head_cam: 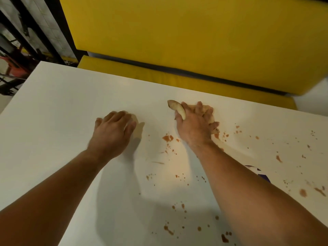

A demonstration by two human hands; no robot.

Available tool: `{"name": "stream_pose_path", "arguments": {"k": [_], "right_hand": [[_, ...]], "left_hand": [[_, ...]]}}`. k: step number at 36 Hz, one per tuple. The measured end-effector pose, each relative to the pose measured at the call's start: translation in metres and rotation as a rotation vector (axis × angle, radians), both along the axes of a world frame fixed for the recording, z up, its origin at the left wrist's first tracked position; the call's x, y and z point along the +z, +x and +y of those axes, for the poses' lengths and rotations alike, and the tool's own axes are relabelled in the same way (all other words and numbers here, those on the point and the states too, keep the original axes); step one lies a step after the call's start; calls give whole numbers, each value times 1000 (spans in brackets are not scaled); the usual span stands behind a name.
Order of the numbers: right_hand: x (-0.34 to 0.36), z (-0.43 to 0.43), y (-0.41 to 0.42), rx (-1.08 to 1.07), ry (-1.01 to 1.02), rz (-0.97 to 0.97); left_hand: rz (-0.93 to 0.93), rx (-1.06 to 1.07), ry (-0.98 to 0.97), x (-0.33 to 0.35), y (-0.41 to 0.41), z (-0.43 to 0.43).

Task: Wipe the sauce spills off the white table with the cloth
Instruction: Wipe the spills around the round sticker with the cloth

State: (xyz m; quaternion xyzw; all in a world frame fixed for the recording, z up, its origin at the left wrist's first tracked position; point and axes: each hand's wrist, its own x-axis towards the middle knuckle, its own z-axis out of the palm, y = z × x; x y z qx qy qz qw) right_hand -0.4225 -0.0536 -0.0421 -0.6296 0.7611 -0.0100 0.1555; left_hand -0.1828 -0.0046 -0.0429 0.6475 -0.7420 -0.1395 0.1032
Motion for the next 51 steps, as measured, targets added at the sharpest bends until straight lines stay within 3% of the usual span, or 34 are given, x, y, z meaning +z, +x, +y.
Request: {"name": "stream_pose_path", "arguments": {"k": [7,15,20,26,31,36,42,47,51], "right_hand": [[-7,4,9,74,-7,41],[-5,18,16,485,-19,108],[-3,38,45,716,-85,53],[-3,41,23,1007,-100,-32],[0,29,-10,1077,-104,-48],[9,17,-65,867,-82,3],[14,30,-150,415,-41,143],[1,38,-100,109,-20,142],[-5,35,-46,38,-6,55]], "left_hand": [[-11,-39,-7,-9,5,1],[109,35,-81,-9,0,3],[203,94,-106,-4,1,5],[46,95,-37,-8,-2,22],[0,52,-100,-5,-22,29],[-20,36,-152,-7,-23,28],[-6,55,-101,-9,-22,27],[7,76,-25,-9,-22,25],[20,65,15,-9,-18,24]]}}
